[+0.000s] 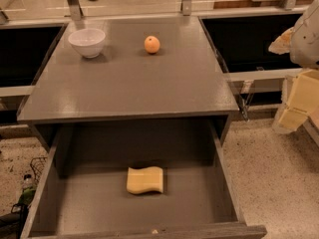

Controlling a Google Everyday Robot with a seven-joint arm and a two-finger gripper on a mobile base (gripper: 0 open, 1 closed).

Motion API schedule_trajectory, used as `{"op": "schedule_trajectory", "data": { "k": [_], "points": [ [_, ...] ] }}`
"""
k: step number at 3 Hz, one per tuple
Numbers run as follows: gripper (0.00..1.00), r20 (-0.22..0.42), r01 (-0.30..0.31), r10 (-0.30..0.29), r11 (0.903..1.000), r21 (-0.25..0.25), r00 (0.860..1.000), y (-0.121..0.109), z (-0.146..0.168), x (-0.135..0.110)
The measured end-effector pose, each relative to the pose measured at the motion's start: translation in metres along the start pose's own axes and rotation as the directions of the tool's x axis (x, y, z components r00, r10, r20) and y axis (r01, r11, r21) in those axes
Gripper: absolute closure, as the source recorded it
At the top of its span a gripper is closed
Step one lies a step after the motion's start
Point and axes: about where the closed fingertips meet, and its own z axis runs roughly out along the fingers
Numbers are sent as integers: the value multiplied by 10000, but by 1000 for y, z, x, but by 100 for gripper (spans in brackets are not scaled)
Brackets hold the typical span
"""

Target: Pick sponge from top drawer and place on counter

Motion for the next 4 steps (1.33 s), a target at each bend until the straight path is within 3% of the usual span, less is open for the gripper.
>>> {"op": "schedule_trajectory", "data": {
  "k": [2,4],
  "points": [
    [0,183,162,-157,9995,-273,9997,12,6,-6],
    [0,543,878,-821,9896,-1143,9951,46,23,-22]
  ]
}}
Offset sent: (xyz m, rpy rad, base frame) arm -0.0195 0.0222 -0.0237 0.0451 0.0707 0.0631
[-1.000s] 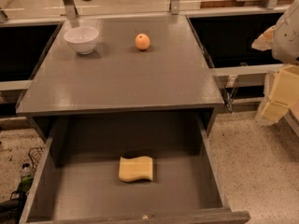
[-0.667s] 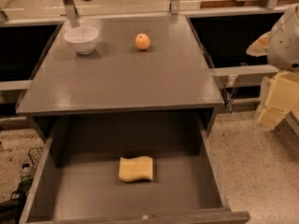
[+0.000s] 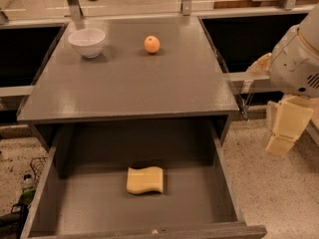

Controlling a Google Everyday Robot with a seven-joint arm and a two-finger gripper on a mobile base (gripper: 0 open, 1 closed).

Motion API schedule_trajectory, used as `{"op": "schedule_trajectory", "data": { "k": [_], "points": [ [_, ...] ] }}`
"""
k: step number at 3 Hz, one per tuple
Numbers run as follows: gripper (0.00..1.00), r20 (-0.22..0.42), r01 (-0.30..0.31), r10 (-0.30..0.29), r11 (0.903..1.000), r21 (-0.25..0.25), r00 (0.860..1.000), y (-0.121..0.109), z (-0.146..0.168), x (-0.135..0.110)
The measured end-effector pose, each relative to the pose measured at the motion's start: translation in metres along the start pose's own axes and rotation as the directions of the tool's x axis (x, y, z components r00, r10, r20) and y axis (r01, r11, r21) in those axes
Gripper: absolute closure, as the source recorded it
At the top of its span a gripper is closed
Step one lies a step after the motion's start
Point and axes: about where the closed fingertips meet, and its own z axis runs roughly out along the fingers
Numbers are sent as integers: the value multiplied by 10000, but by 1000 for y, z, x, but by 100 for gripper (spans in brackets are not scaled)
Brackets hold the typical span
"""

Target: Pick sponge from top drawer and place on counter

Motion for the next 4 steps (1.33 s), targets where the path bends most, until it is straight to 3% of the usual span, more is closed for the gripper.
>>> {"op": "schedule_trajectory", "data": {
  "k": [2,3,4],
  "points": [
    [0,209,1011,-994,9889,-1090,9948,24,28,-18],
    [0,366,1757,-1720,9719,-1567,9844,35,41,-29],
    [0,430,1747,-1701,9728,-1521,9845,33,43,-30]
  ]
}}
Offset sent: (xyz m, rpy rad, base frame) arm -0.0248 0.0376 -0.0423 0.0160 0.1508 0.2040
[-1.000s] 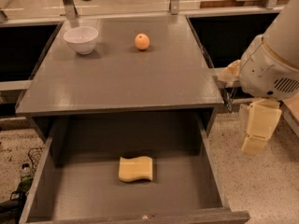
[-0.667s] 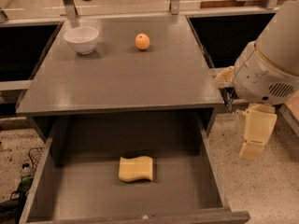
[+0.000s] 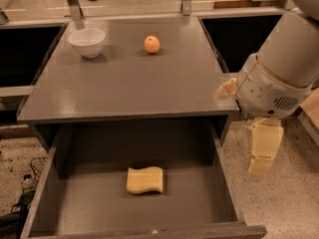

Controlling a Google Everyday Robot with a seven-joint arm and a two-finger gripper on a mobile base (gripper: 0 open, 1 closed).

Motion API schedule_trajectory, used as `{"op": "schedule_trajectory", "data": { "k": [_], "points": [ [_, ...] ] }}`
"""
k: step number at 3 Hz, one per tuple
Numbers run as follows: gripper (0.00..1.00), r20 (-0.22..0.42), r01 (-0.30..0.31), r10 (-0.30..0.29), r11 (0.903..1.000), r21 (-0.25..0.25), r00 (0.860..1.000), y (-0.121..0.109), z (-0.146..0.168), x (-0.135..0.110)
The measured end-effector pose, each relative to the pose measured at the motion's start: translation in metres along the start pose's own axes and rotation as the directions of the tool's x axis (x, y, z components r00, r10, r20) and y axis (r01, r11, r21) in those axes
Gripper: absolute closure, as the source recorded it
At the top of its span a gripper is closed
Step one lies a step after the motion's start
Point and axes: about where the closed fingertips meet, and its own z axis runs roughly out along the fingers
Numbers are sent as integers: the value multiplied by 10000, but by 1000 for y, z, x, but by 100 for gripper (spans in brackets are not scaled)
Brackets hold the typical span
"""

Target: Pick sponge from top drawer and place on counter

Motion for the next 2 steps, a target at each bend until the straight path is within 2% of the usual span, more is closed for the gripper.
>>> {"op": "schedule_trajectory", "data": {
  "k": [2],
  "points": [
    [0,348,-384,379,9991,155,9987,4,36,-6]
  ]
}}
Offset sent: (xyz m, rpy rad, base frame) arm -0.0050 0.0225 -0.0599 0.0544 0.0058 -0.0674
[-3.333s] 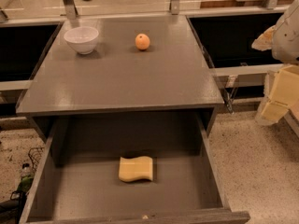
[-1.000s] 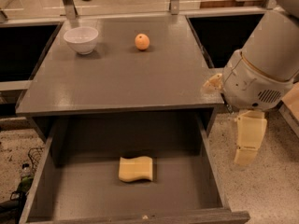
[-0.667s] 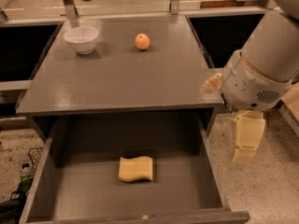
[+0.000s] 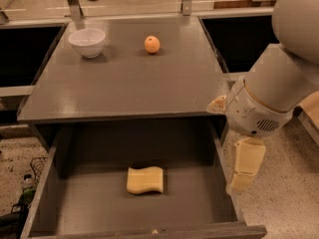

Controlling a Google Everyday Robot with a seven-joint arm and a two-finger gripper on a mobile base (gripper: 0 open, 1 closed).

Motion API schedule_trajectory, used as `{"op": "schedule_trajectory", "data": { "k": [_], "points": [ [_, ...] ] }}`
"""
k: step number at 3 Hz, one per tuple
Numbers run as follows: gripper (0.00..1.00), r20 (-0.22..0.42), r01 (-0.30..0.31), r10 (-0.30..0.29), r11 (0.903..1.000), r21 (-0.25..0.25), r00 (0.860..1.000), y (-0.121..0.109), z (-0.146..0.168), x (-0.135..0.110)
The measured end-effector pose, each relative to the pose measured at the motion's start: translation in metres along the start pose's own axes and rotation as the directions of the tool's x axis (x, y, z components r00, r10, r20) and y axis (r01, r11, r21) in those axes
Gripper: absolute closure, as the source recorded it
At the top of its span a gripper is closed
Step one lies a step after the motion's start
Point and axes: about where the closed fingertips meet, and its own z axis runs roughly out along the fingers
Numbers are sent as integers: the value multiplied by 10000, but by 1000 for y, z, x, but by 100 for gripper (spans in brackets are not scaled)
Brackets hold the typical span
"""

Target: Pick sponge from top drawer and place on counter

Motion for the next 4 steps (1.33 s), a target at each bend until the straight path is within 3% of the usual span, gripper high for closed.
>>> {"op": "schedule_trajectory", "data": {
  "k": [1,2,3,4],
  "points": [
    [0,-329,-202,204,9998,69,9993,0,18,-1],
    [0,-379,164,-182,9988,-463,9991,3,30,-7],
    [0,-379,161,-178,9988,-460,9991,3,30,-7],
    [0,-381,-667,672,9977,136,9970,-8,39,-5]
  ]
}}
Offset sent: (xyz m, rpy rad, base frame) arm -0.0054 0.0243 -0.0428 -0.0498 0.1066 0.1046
